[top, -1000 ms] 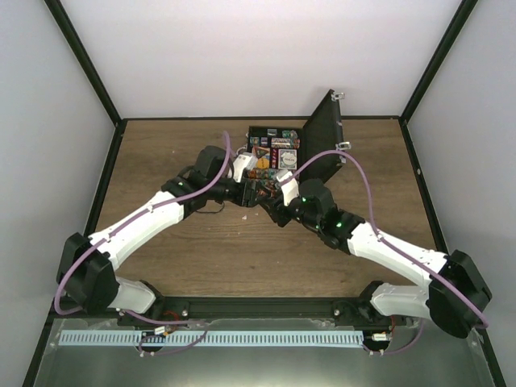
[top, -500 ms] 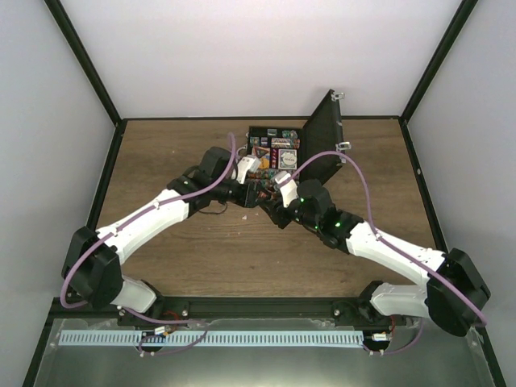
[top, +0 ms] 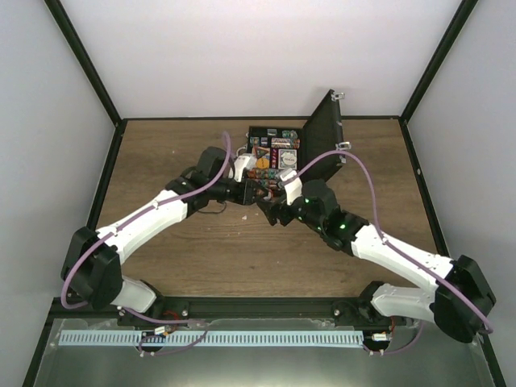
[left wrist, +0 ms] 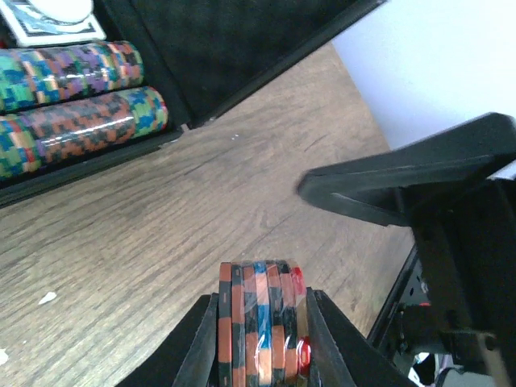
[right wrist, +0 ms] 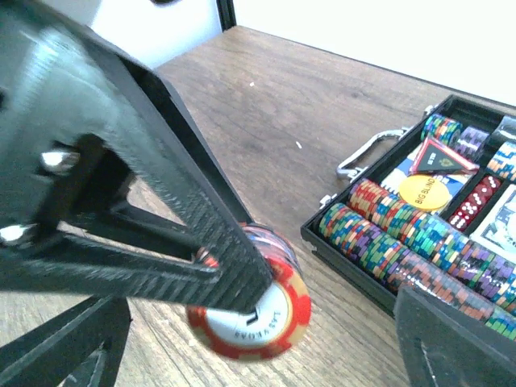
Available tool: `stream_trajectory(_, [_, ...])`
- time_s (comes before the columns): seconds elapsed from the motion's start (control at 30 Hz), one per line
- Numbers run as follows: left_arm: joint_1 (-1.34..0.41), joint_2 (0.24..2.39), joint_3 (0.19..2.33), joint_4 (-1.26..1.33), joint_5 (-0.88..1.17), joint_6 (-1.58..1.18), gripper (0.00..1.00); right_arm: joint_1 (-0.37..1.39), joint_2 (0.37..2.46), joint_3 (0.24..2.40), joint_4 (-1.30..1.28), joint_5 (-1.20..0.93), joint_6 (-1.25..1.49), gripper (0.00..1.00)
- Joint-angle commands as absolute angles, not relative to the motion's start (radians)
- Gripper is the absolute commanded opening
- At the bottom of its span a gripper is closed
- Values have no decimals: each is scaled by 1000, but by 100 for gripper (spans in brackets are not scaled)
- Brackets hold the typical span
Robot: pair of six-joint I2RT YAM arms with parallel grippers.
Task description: Pack up texas hold em set
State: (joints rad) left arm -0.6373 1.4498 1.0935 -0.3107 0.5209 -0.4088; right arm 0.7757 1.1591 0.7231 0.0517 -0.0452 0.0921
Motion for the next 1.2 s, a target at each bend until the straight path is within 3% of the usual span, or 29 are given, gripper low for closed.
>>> stream_trajectory(0.0, [-595,1410,1036,-231,530,-471,4,750,1084,738,145,-69,153,93])
stream_trajectory(0.27, [-455,1296,913,-11,668,-566,4,486,1099,737,271,-592,439,95])
stream_trajectory(0.47, [-382,1192,861,146,763,-609,4,437,1239,765,450,-849,671,85])
stream_trajectory(0.73, [-368,1154,869,146,846,-579,4,514,1373,848,617,-954,767,81])
stream_trajectory(1.17, [-369,1136,864,203,946,-588,4,593,1473,886,814,-982,886,60])
